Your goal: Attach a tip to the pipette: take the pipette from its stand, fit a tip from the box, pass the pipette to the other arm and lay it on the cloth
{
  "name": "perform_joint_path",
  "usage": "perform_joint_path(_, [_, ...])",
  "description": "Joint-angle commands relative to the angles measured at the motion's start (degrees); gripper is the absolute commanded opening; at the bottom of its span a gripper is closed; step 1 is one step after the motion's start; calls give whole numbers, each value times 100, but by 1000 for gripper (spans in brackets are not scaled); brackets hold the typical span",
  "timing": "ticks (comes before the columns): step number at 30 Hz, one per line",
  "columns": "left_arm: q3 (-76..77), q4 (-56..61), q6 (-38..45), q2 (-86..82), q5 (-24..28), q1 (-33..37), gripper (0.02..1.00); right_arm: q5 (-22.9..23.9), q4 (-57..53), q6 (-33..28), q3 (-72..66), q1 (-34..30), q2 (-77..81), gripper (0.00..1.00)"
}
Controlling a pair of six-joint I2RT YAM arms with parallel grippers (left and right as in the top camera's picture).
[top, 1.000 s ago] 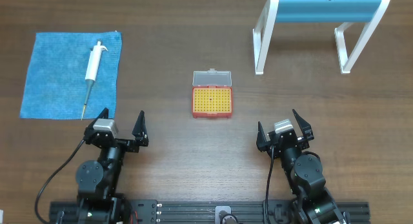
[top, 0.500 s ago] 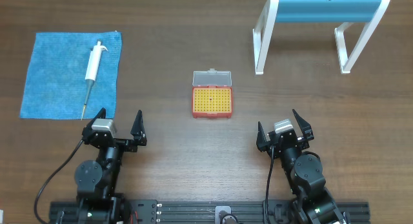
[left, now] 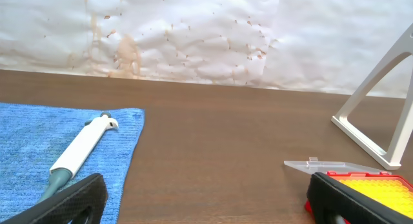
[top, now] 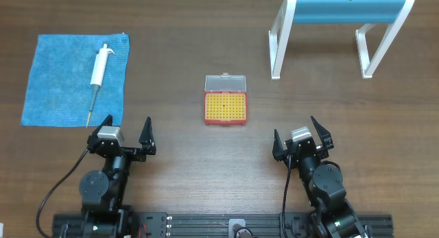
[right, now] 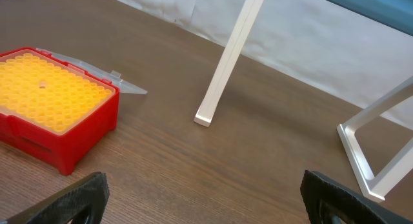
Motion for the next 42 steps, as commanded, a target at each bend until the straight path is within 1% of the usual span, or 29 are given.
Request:
perform_joint_path(1, [-4, -33, 94, -55, 127, 20, 998, -326, 2, 133, -37, -437, -48, 974])
perform_joint_path(2, [-4, -33, 94, -55, 127, 20, 998, -529, 9, 131, -35, -520, -50, 974])
perform_joint_path(4, [-4, -31, 94, -55, 127, 20, 996, -1311, 136, 129, -35, -772, -59, 972])
perform_joint_path(6, [-4, -33, 94, -55, 127, 20, 998, -1805, 411, 131, -35, -1071, -133, 974])
perform_joint_path(7, [-4, -31, 94, -55, 127, 20, 996, -1926, 507, 133, -37, -1228, -251, 974])
perform_joint_path(8, [-4, -31, 94, -55, 127, 20, 998, -1952, 551, 157, -35, -1335, -361, 974])
perform_joint_path(10, [-4, -31, 94, -55, 127, 20, 1000, -1945, 507, 334, -35, -1611, -706, 974])
perform_joint_path(14, [-4, -33, 94, -55, 127, 20, 998, -1950, 243, 953, -35, -2162, -1043, 974])
perform_joint_path(15, [-4, -31, 94, -52, 127, 20, 998, -1947, 170, 1016, -35, -2304, -1051, 974])
perform_joint_path(19, [-4, -31, 94, -55, 127, 20, 996, -1829, -61, 1014, -35, -2511, -1075, 974])
perform_joint_path(21, [-4, -33, 94, -55, 127, 20, 998, -1591, -83, 1023, -35, -2597, -1075, 974])
perform_joint_path(22, [-4, -31, 94, -55, 127, 20, 998, -1460, -87, 1064, -35, -2618, -1075, 974])
perform_joint_path(24, [-4, -31, 94, -55, 127, 20, 998, -1045, -122, 1427, -35, -2621, -1075, 974])
perform_joint_path(25, [-4, -31, 94, -55, 127, 20, 998, -942, -118, 1539, -35, -2621, -1075, 972])
perform_joint_path(42, [-4, -33, 94, -55, 127, 20, 996, -911, -105, 1530, -35, -2618, -1047, 974])
